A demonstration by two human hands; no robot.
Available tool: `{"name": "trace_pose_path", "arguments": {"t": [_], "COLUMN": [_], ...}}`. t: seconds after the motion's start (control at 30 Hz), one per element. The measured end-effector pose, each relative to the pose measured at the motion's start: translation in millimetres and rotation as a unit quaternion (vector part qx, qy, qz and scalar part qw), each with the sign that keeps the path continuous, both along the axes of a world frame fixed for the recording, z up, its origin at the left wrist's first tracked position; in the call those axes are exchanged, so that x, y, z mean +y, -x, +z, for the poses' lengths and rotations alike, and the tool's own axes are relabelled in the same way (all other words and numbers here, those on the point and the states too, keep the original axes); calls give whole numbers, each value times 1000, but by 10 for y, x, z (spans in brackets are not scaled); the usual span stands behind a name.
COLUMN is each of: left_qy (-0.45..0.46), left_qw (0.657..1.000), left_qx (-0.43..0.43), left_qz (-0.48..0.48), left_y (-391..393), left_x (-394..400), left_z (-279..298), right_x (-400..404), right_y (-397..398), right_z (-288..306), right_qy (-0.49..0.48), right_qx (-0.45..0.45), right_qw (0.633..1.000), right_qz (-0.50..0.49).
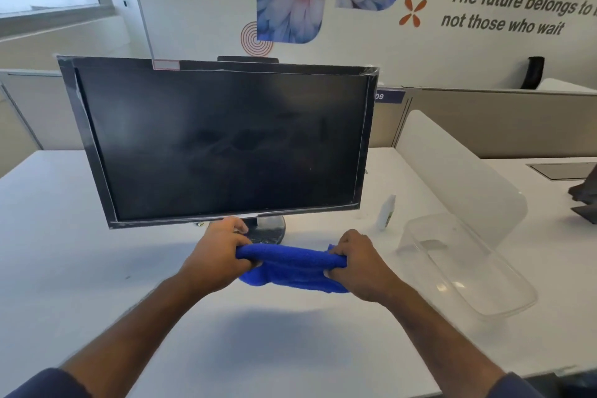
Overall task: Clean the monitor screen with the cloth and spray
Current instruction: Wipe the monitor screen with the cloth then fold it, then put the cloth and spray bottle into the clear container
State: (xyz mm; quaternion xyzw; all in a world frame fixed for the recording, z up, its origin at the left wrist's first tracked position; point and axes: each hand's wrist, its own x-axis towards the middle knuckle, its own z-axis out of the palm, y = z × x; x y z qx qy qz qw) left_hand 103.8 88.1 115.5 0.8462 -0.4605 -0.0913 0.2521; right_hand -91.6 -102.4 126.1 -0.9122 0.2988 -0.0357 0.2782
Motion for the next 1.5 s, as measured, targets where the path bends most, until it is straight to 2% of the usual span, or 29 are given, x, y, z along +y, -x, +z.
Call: {"name": "trace_pose_path", "arguments": {"t": [0.1, 0.23, 0.33, 0.53, 0.67, 0.9, 1.1, 1.2, 1.27, 1.4, 1.5], "left_qy": [-47, -10, 0, -42, -27, 23, -20, -11, 4, -14, -22], "left_qw": [998, 991, 986, 989, 991, 990, 974, 970, 976, 990, 991], "left_qx": [-22, 97, 130, 92, 66, -73, -162, -197, -188, -128, -128], "left_qz": [-40, -89, -108, -111, -113, -116, -155, -142, -109, -58, -33], "left_y": [92, 307, 495, 838, 1083, 1529, 1825, 1879, 1879, 1858, 1860], "left_x": [-187, -482, -760, -1427, -1921, -2799, -3384, -3558, -3596, -3549, -3539], "left_z": [-1, 14, 72, 272, 354, 338, 155, 26, -96, -340, -395], "right_x": [-245, -642, -927, -1439, -1760, -2259, -2528, -2567, -2522, -2362, -2238], "right_y": [186, 540, 813, 1264, 1584, 2061, 2226, 2180, 2123, 2025, 1953], "right_z": [71, 175, 231, 380, 527, 825, 838, 693, 510, -24, -400], "right_qy": [-39, -132, -180, -217, -187, -111, -32, -6, 27, 170, 207], "right_qx": [-16, -62, -111, -214, -230, -225, -134, -125, -137, -114, -52], "right_qw": [999, 989, 977, 952, 955, 968, 990, 992, 989, 979, 976], "right_qz": [-3, -18, -26, -29, -20, -2, -2, -29, -45, -17, 36]}}
